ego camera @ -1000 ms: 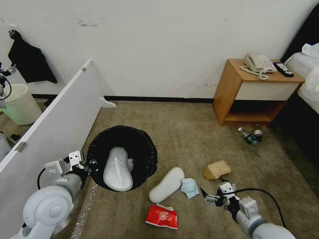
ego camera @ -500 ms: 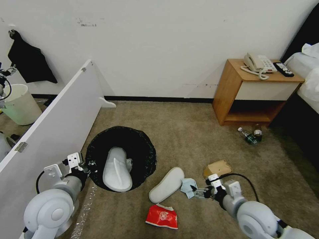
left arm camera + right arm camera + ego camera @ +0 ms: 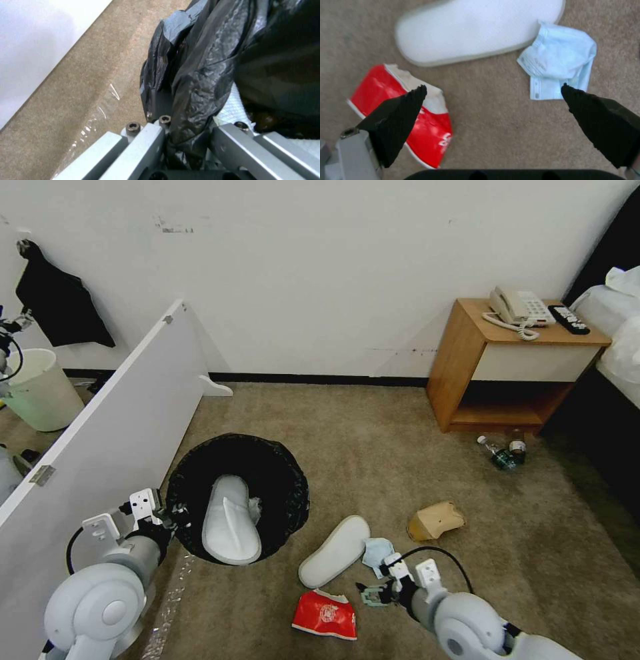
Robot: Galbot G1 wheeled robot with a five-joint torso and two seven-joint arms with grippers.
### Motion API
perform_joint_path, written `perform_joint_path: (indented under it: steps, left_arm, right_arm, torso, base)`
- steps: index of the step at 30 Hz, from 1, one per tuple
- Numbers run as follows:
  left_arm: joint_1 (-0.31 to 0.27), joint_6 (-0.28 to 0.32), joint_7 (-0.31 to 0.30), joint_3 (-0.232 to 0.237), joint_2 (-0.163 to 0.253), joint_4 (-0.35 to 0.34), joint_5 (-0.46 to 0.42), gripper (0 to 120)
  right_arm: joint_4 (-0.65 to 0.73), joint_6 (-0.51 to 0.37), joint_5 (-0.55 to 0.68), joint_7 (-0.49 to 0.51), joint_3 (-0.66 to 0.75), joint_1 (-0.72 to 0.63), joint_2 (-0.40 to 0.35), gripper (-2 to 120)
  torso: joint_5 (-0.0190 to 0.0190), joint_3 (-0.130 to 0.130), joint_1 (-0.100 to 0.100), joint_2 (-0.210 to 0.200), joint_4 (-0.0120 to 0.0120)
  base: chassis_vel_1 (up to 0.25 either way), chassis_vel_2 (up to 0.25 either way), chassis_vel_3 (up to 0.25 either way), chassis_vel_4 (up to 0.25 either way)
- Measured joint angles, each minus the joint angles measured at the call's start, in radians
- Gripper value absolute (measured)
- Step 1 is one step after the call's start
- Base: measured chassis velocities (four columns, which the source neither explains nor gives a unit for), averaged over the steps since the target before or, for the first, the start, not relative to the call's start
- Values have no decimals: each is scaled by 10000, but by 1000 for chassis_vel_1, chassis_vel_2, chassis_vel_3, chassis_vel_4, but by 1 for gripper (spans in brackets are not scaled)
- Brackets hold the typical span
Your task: Pick up the trash bin, then pick up the garbage from the floor and place it into the trash bin.
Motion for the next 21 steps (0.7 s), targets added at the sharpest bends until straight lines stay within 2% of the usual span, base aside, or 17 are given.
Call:
perform_joint_path:
  steps: [10,14,15,16,18,19,21]
  left_arm:
    - [-68,-68,284,-76,-59,238,180,0]
    - [-64,-80,375,-135,-45,246,200,0]
    - [-64,-86,410,-175,-35,246,200,0]
    - [-64,-86,410,-175,-35,246,200,0]
    - [-71,-106,508,-276,-33,292,198,0]
    - [-71,-106,508,-276,-33,292,198,0]
    - [-72,-130,601,-363,-52,360,198,0]
  right_arm:
    - [-272,-707,-412,-378,-877,942,-88,100]
    - [-251,-1080,161,-413,-1797,2013,-160,100]
    - [-187,-1218,610,-383,-2297,2634,-204,100]
    - [-187,-1218,610,-383,-2297,2634,-204,100]
    - [-106,-1385,1705,-180,-3347,4036,-164,100]
    - [-106,-1385,1705,-180,-3347,4036,-164,100]
    - [-150,-1480,2534,-134,-4055,5005,54,100]
  torso:
    - [0,0,0,0,-3]
    - [1,0,0,0,-3]
    - [0,0,0,1,-3]
    - [0,0,0,1,-3]
    - [-2,-1,0,0,1]
    - [-2,-1,0,0,1]
    - [-2,-1,1,0,3]
  base:
    - [0,0,0,0]
    - [0,0,0,0]
    - [0,0,0,0]
    - [0,0,0,0]
    - [0,0,0,0]
    - [0,0,0,0]
    - [0,0,0,0]
